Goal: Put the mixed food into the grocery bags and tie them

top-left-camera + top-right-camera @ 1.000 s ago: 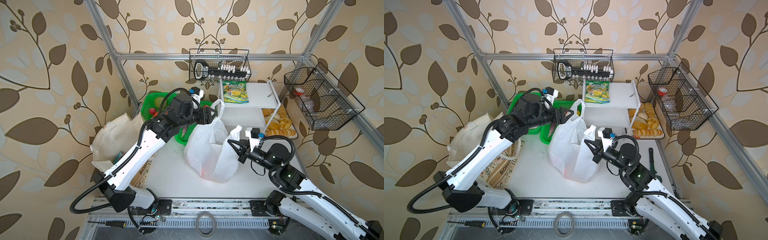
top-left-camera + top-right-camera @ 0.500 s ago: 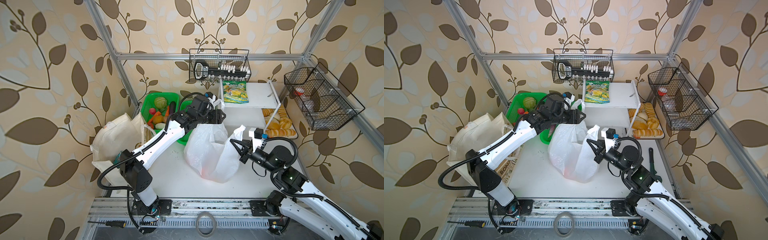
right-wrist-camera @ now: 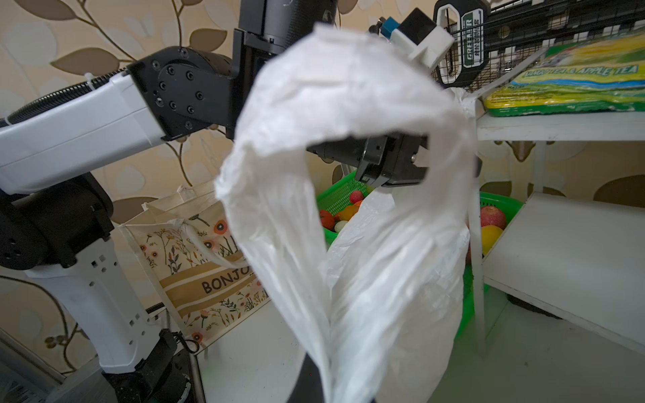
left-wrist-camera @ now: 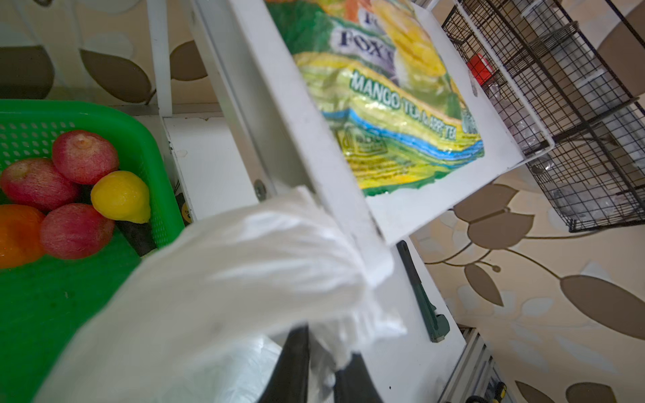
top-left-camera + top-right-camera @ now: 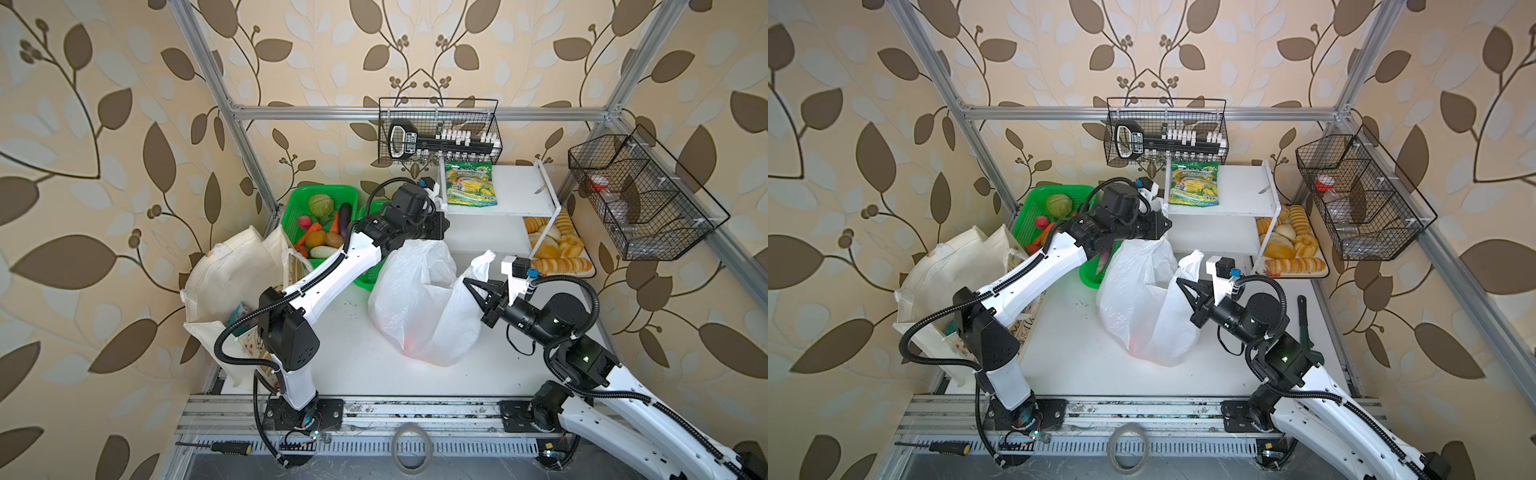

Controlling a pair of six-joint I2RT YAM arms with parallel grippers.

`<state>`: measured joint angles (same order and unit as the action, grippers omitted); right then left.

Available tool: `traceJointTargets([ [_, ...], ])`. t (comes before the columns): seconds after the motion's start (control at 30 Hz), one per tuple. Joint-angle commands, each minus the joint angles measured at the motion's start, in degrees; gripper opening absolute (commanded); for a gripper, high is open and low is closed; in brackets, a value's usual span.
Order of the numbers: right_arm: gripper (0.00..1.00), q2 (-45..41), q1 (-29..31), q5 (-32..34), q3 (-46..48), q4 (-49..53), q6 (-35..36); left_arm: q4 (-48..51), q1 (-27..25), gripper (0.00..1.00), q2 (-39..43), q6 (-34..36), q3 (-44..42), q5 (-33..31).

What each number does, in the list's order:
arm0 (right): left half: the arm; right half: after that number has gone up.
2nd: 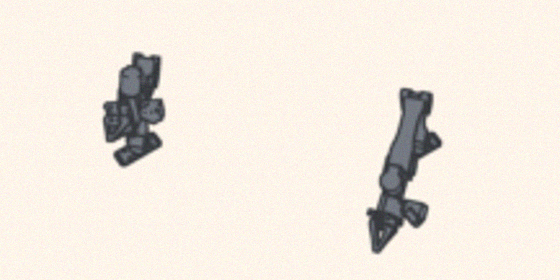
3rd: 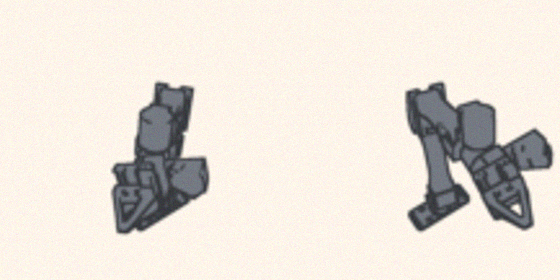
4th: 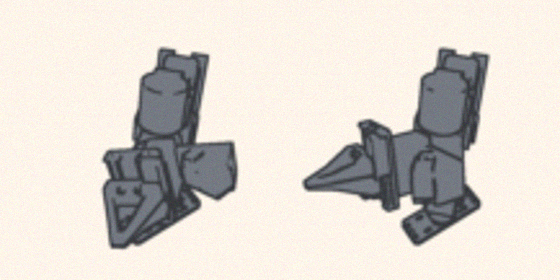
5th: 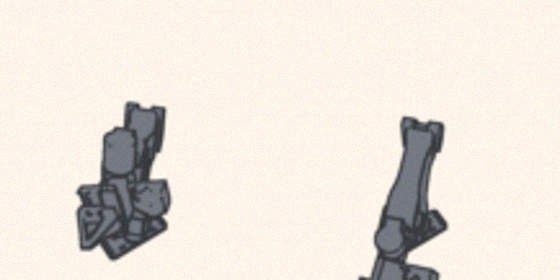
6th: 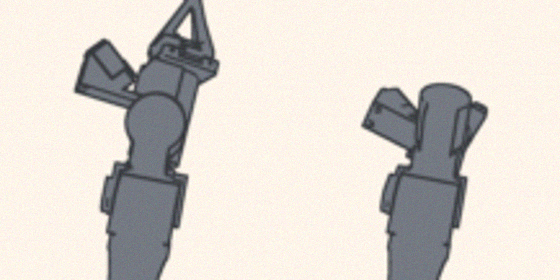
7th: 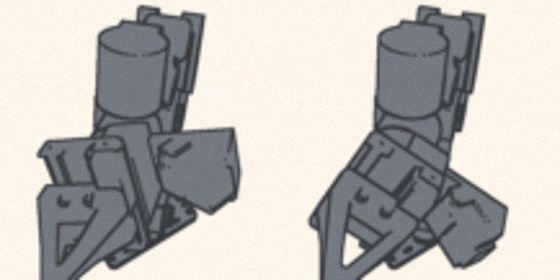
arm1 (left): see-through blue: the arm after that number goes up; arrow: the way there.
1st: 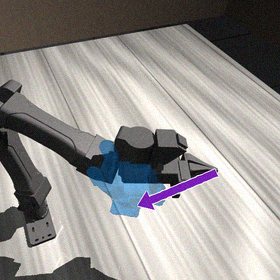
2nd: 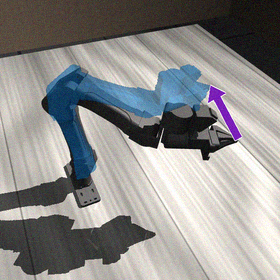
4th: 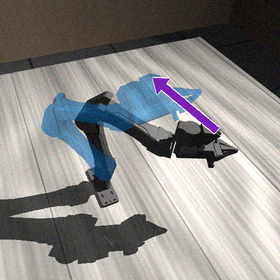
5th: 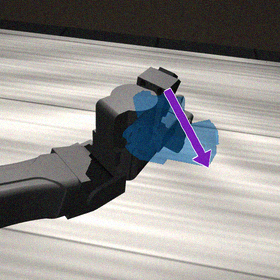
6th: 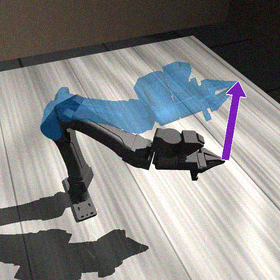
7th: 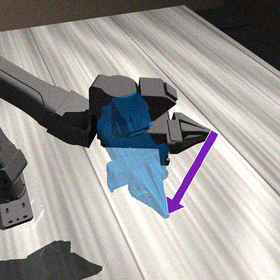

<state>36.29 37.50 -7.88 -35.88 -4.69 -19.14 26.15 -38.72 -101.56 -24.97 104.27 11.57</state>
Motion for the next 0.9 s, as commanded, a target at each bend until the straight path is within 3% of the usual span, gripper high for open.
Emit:
traceJointTargets([
  [0.0,0.00,-0.39,-2.44,0.09,-0.45,2.17,-3.93,2.53,-0.66,0.12,6.30,0.10,0.97,1.57],
  [0.23,0.00,1.24,-12.96,-15.24,-3.76,5.23,-9.11,12.65,-0.66,0.06,20.33,0.79,-5.53,5.68],
  [0.43,0.00,1.62,-14.62,-19.49,-6.96,6.92,-6.97,21.52,-0.72,0.00,29.09,2.64,-5.91,7.32],
  [0.67,0.00,5.03,-16.22,-27.40,-14.30,11.59,-6.68,42.48,-0.74,0.02,29.89,7.30,5.35,2.10],
  [0.87,0.00,9.62,-16.23,-32.55,-19.20,16.52,-4.68,49.55,-0.83,0.04,26.54,13.52,8.76,3.23],
])
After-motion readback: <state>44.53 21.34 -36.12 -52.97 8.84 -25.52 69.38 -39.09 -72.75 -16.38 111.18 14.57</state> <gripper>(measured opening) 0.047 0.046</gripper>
